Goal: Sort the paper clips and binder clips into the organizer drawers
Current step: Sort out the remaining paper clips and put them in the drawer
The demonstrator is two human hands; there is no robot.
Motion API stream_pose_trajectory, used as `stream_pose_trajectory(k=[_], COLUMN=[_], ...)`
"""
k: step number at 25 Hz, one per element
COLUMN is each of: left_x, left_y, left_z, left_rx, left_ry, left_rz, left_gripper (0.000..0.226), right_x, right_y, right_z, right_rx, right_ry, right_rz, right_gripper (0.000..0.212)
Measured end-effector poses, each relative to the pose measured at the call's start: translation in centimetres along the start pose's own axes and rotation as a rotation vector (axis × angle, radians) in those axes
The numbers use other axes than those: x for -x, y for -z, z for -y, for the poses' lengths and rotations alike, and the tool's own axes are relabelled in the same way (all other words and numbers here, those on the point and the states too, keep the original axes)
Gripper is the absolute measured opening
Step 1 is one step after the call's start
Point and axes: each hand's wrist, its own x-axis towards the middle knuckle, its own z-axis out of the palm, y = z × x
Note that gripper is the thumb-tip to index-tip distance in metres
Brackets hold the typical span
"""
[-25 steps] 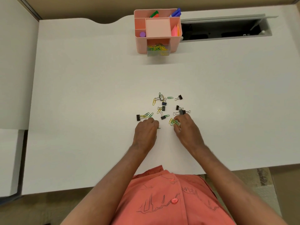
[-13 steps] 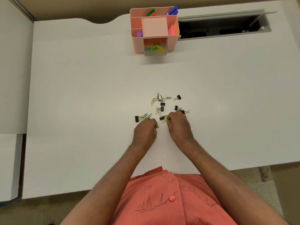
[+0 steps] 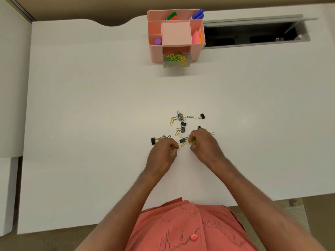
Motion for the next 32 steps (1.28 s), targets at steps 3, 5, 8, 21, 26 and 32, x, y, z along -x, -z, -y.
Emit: stream_pose_trajectory(k=[3, 5, 8, 21, 26, 32], left_x=[-1.3, -2.2, -4.8, -21.1, -24.3, -19.6], left_y=[1.7, 3.3, 6.5, 13.1, 12.4, 10.1], left_z=[-0.4, -1.2, -3.4, -10.6, -11.2, -8.4], left_rx=[0.149, 0.213, 0.237, -0.102, -0.317, -0.189], left_ry=[0.056, 0.051, -0.013, -0.191, -0.177, -0.230], left_rz=[-0.060, -0.137, -0.234, -0.432, -0.411, -0.447], left_gripper=[0.017, 0.019, 0.019, 0.018, 0.023, 0.019], right_x=[-1.8, -3.3, -7.8, -21.2, -17.4, -10.2], right_y=[3.5, 6.6, 11.4, 14.0, 13.1, 9.0], right_z=[0.4, 1.6, 4.8, 8.6, 5.2, 2.2], right_rx=[-0.297, -0.499, -0.602, -0.047, -0.283, -0.451], right_ry=[-0.120, -0.140, 0.004, 0.313, 0.264, 0.141], right_rz=[0.078, 0.074, -0.106, -0.392, -0.525, -0.472], right_gripper=[0.021, 0.021, 0.020, 0.024, 0.020, 0.020])
